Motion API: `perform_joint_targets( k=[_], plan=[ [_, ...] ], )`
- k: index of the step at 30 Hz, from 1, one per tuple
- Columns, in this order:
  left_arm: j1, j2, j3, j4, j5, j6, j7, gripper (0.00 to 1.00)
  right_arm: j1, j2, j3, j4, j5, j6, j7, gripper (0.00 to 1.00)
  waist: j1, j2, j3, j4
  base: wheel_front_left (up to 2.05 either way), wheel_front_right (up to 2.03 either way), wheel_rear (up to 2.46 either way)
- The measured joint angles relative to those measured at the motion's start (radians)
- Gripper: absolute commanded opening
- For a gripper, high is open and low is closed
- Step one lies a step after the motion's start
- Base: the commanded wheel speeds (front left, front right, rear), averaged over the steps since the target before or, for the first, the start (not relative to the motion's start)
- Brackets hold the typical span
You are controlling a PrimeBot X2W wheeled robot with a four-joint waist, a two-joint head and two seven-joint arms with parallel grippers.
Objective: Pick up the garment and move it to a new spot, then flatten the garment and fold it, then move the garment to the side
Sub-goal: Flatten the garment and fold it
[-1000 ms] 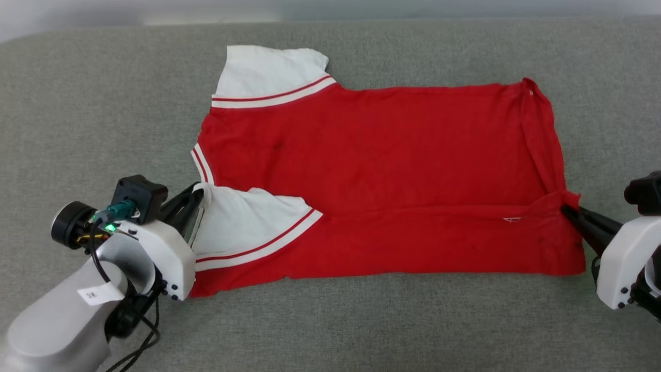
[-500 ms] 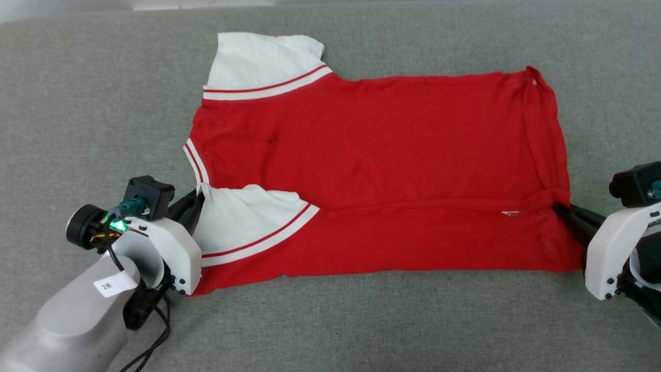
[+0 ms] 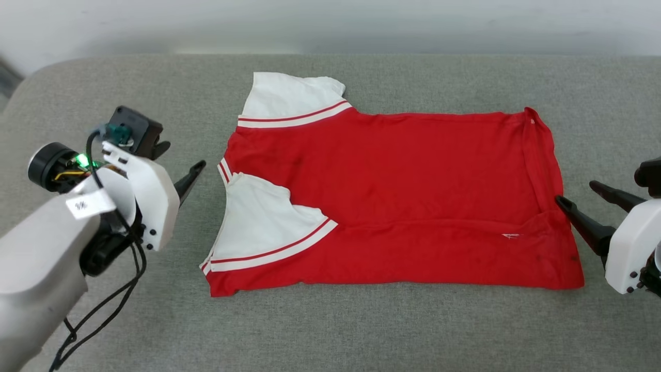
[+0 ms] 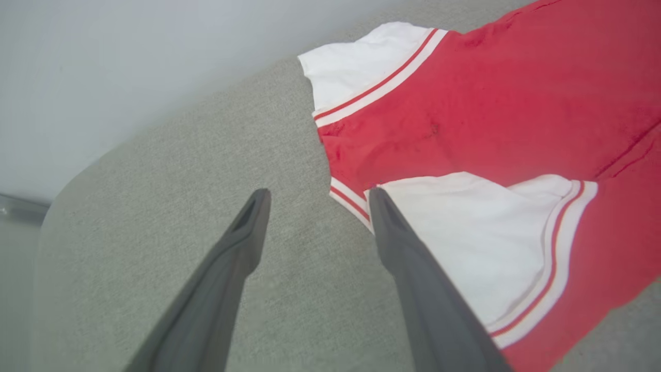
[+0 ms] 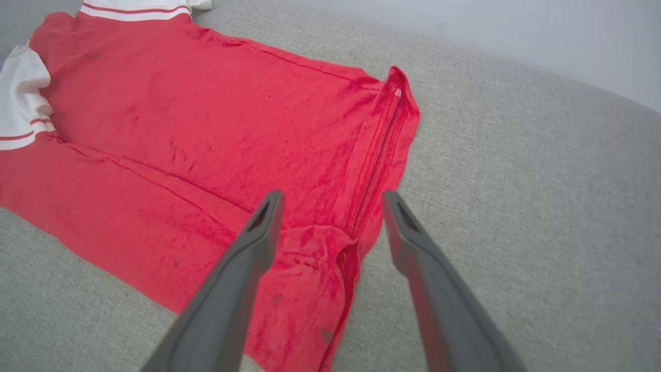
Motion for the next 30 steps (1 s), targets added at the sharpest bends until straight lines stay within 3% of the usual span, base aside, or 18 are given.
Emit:
perform_joint_targets(
  k=[10, 18, 27, 29, 30],
  plan=[
    [-0.043, 0.053, -0.065, -0.096, -0.211, -0.049, 0.487, 1.0, 0.038, 0.027, -0.018, -0.034, -0.01, 0.0, 0.063, 1.0, 0.0, 0.0, -0.02, -0.011, 0.0, 0.0, 0.0],
    [0.017, 0.034, -0.127, -0.054, -0.269, -0.051, 0.608, 1.0, 0.034, 0.036, -0.012, -0.048, 0.007, 0.0, 0.133, 1.0, 0.0, 0.0, 0.011, -0.04, 0.0, 0.0, 0.0],
    [0.04, -0.003, -0.149, 0.033, -0.282, -0.067, 0.607, 1.0, 0.004, 0.054, 0.012, -0.045, 0.006, 0.0, 0.152, 1.0, -0.0002, 0.0, 0.041, -0.068, 0.0, 0.0, 0.0],
    [0.04, -0.008, -0.153, 0.045, -0.283, -0.072, 0.6, 0.0, -0.009, 0.052, 0.017, -0.044, 0.006, 0.0, 0.156, 1.0, -0.0001, 0.0, 0.036, -0.07, 0.0, 0.0, 0.0],
    [0.042, -0.009, -0.156, 0.049, -0.283, -0.073, 0.599, 0.0, -0.016, 0.047, 0.018, -0.047, 0.006, 0.0, 0.16, 1.0, -0.0001, 0.0, 0.032, -0.069, 0.0, 0.0, 0.0]
  ],
)
